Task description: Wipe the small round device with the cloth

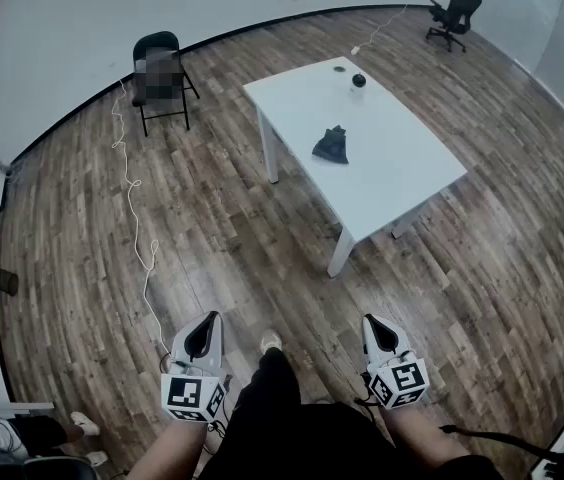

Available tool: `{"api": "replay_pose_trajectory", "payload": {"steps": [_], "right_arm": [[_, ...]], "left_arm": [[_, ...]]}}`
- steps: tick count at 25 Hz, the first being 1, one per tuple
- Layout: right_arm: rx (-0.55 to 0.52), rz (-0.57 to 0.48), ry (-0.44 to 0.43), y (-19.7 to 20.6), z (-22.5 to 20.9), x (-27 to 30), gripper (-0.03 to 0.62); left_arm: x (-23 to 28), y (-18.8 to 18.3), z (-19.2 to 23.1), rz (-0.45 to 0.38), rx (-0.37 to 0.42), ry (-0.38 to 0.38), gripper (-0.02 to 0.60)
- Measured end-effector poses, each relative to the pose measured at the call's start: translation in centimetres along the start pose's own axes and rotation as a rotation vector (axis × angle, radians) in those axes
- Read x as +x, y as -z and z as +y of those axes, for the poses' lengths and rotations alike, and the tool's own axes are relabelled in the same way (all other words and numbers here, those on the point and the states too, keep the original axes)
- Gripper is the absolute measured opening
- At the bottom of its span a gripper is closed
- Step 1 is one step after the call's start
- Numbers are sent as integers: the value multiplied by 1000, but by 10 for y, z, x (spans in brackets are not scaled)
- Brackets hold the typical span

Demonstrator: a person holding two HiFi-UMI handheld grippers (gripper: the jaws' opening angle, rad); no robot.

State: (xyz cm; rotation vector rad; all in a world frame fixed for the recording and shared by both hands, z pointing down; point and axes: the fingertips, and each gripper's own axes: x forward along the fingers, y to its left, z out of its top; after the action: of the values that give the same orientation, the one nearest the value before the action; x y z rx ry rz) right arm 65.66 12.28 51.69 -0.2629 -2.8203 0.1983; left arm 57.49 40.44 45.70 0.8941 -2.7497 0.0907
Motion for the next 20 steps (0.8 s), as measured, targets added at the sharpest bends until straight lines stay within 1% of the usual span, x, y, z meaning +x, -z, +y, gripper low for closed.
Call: {"api": "replay_pose_trajectory", "payload": {"steps": [3, 6, 9, 12, 16, 20], "right_arm": [[-2, 0, -18, -19, 9, 43, 2], [-39, 18, -46, -35, 22, 77, 2], [-31, 14, -11, -53, 19, 104, 2], [-15, -7, 27, -65, 16, 126, 2], [-32, 8, 15, -72, 22, 154, 2], [-39, 12, 14, -76, 18, 178, 2]], "left_arm": [[37, -8, 24, -1, -12, 26, 8], [70, -19, 47, -13, -18, 56, 8], [98, -27, 64, -16, -37, 95, 8], [120, -31, 75, -19, -35, 134, 8], [144, -36, 95, -18, -50, 147, 8], [156, -38, 109, -21, -52, 139, 8]]}}
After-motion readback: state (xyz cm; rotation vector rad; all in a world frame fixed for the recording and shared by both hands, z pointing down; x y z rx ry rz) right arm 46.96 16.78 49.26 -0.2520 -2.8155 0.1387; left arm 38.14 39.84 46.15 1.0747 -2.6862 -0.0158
